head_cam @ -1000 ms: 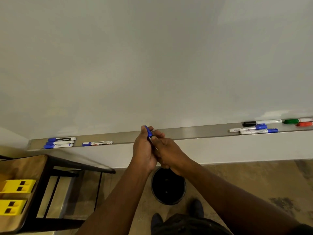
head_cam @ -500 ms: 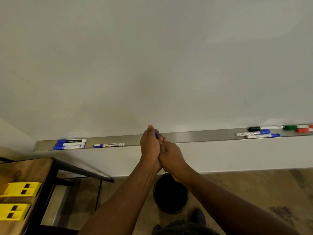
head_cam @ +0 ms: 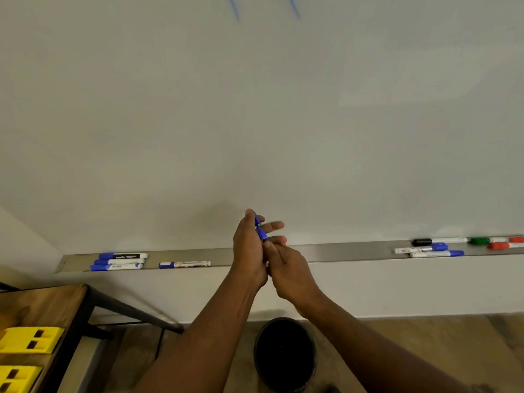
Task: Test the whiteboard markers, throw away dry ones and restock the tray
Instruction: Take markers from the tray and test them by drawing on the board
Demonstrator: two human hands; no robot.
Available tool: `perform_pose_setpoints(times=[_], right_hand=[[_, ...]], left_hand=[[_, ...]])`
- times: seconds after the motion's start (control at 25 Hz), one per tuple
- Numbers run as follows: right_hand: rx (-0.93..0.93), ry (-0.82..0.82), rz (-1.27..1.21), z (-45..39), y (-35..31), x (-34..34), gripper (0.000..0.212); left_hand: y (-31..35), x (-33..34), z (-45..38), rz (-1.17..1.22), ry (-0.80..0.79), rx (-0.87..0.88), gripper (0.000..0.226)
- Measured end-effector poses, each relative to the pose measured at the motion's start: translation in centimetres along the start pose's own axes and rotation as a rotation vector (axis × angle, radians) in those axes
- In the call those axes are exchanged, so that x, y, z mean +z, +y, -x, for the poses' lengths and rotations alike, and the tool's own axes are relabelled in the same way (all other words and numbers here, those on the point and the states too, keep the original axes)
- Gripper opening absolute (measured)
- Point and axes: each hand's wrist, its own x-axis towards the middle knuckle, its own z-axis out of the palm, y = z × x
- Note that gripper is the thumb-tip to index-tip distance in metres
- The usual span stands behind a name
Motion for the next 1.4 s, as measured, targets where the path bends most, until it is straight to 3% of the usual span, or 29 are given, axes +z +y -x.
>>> perform_pose_setpoints(times=[0.08, 0.2, 0.44, 0.52, 0.64, 0.72, 0.8, 0.88, 1.04, 1.16, 1.4], right_hand=[[-0.071, -0.007, -0.054, 0.7, 0.0, -1.3, 0.034], [-0.154, 0.034, -0.215, 0.8, 0.1, -3.6, 0.015], [-0.478, 0.162, -0.258, -2.4, -7.1, -8.8, 0.017], [-0.593, 0.166, -0.274, -2.9, -10.6, -10.7, 0.022], [-0.801, 0.172, -0.282, -3.3, -15.8, -13.8, 0.031], [-0.905, 0.267, -0.181, -3.4, -18.9, -15.5, 0.043], [-0.992, 0.417, -0.127, -3.5, -21.8, -17.1, 0.031], [-1.075, 0.547, -0.148, -3.2, -25.0, -18.9, 0.005], [-1.332, 0.710, -0.050, -3.4, -31.5, -22.8, 0.027], [-1.304, 0.812, -0.023, -4.1, -36.5, -25.8, 0.011], [-1.288, 0.901, 0.062, -5.5, -42.8, -28.3, 0.013]], left_hand=[[1.7, -0.1, -0.4, -0.108, 0.021, 0.164, 0.035], [5.6, 0.1, -1.3, -0.490, 0.183, 0.681, 0.032], [16.9, 3.7, -1.3, -0.958, 0.301, 1.563, 0.031], [21.3, 5.5, -0.3, -1.019, 0.358, 1.736, 0.029], [27.1, 7.8, 1.2, -0.995, 0.427, 1.871, 0.028], [30.2, 9.0, 2.1, -1.002, 0.449, 1.912, 0.030], [33.1, 10.2, 2.9, -1.006, 0.472, 1.944, 0.034], [36.0, 11.5, 3.8, -0.960, 0.463, 1.950, 0.037], [40.6, 14.3, 4.8, -0.868, 0.417, 1.941, 0.037], [43.3, 16.1, 4.8, -0.859, 0.437, 1.962, 0.031], [45.5, 17.4, 4.5, -0.715, 0.367, 1.953, 0.024]])
